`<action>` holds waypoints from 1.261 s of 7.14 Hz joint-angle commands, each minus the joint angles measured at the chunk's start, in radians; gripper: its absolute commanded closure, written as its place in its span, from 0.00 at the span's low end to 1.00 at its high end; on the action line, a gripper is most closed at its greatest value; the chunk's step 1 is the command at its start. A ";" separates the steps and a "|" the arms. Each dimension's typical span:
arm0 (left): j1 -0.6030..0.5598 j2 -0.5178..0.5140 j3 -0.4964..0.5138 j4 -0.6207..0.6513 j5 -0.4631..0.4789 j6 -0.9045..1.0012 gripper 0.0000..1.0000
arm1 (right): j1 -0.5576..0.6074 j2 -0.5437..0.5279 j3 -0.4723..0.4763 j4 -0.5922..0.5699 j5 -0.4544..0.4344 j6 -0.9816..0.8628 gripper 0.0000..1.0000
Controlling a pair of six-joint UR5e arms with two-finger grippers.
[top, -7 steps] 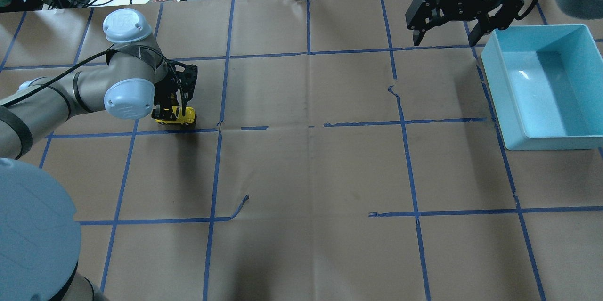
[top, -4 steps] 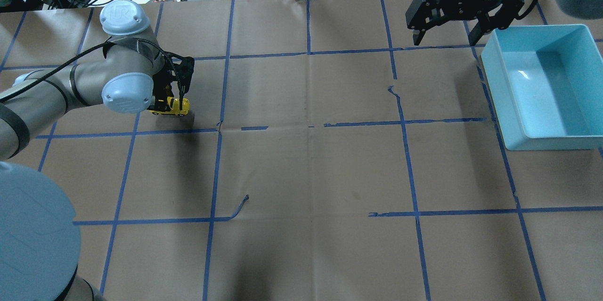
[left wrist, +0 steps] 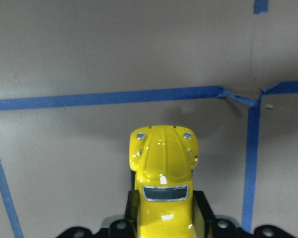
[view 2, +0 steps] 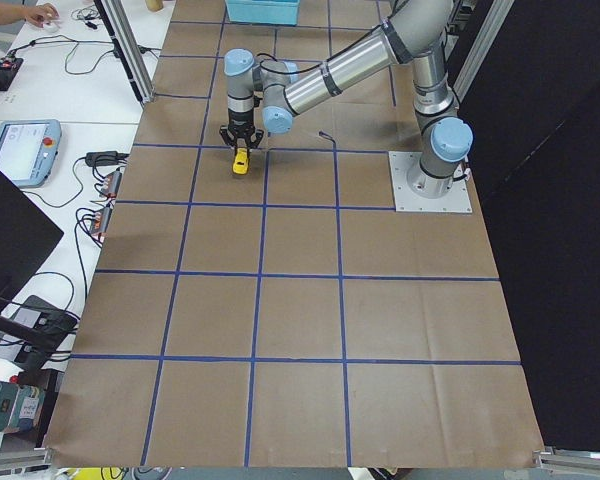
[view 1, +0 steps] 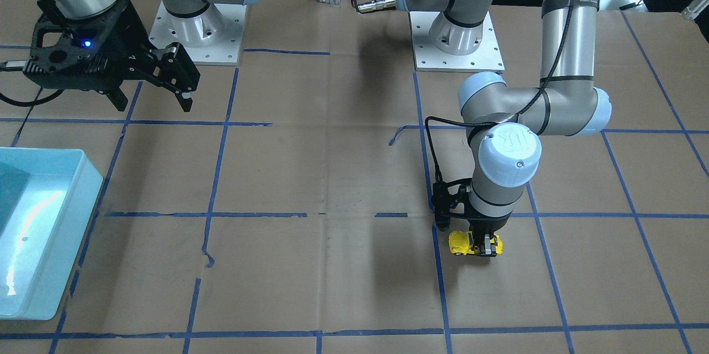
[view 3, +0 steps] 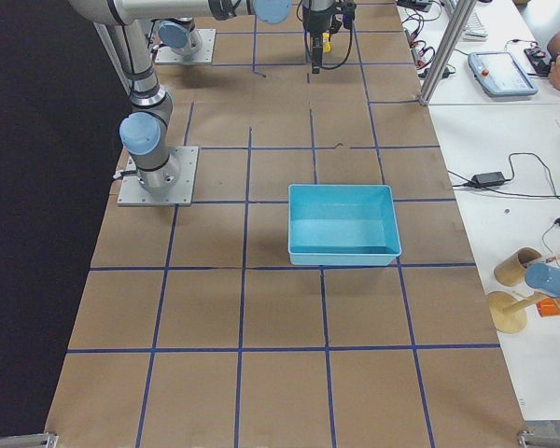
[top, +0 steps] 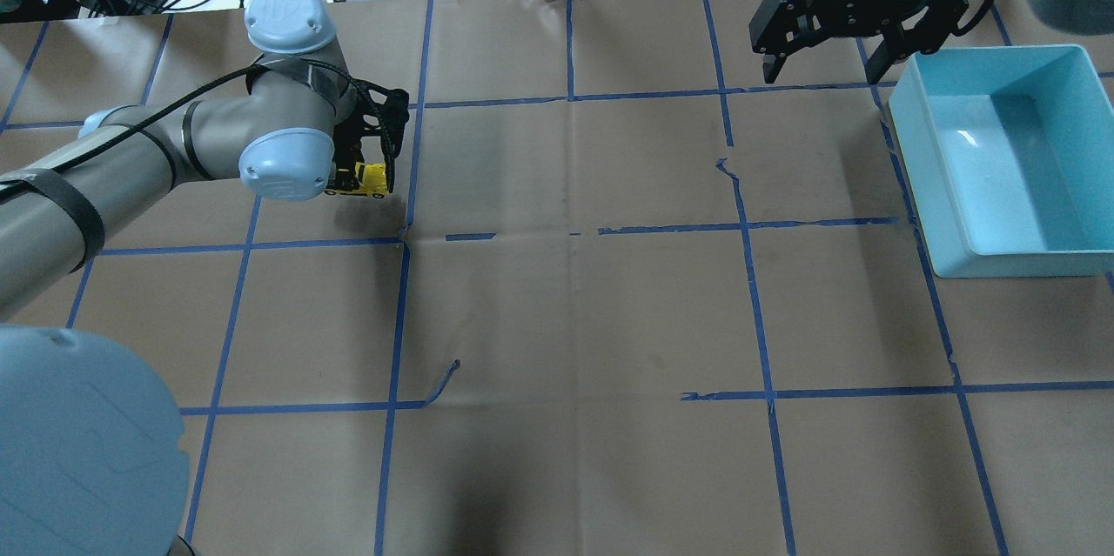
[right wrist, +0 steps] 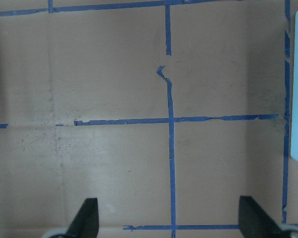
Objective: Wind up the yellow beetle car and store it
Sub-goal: 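Drag the held car backward along the table with the left gripper to wind it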
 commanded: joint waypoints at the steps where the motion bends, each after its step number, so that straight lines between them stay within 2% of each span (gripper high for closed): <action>1: -0.034 -0.047 0.000 0.044 -0.003 -0.054 0.72 | 0.000 0.000 -0.001 0.000 0.000 0.000 0.00; 9: 0.005 -0.058 -0.023 0.056 0.003 -0.019 0.71 | -0.002 0.000 -0.001 0.000 0.000 0.000 0.00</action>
